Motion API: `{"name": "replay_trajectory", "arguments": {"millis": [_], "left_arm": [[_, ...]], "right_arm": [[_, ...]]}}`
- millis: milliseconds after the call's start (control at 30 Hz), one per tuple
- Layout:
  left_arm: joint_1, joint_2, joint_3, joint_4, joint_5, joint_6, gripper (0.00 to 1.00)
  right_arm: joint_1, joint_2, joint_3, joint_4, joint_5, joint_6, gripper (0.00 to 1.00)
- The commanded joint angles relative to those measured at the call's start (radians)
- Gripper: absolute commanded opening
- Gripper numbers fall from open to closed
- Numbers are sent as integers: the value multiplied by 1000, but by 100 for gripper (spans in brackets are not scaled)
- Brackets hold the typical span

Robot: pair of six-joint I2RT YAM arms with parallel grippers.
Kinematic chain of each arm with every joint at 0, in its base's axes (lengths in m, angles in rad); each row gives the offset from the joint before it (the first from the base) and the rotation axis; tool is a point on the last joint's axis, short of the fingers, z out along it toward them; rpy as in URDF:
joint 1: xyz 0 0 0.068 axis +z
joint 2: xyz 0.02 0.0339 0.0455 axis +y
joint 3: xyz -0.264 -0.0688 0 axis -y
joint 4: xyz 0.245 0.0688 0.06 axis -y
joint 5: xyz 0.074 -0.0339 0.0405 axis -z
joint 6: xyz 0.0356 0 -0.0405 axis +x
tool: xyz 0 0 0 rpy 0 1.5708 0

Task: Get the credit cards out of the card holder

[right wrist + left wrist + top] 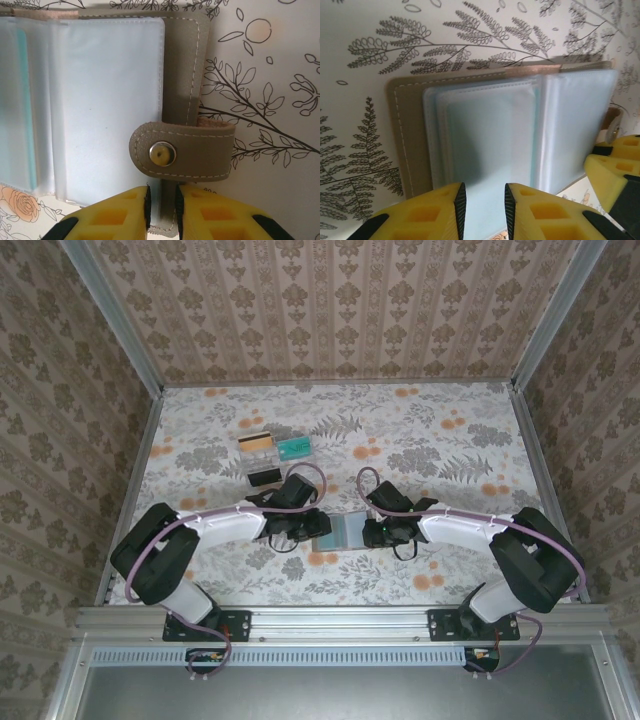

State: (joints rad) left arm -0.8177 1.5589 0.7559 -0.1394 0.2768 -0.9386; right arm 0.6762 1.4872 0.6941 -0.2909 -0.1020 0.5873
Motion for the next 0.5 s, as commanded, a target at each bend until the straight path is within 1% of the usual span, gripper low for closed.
{"name": "replay_trajectory", "arguments": {"millis": [0,200,467], "left_arm": [[-7,20,33,-55,-11,9,29],[-15,-7,34,-84,-53,15,31],[-17,-9,32,-97,-68,11,31]], "right_arm": [[-1,17,-17,0,-16,14,23],[0,18,-27,12,-18,22,23],[0,26,-29,18,-21,23,23]]}}
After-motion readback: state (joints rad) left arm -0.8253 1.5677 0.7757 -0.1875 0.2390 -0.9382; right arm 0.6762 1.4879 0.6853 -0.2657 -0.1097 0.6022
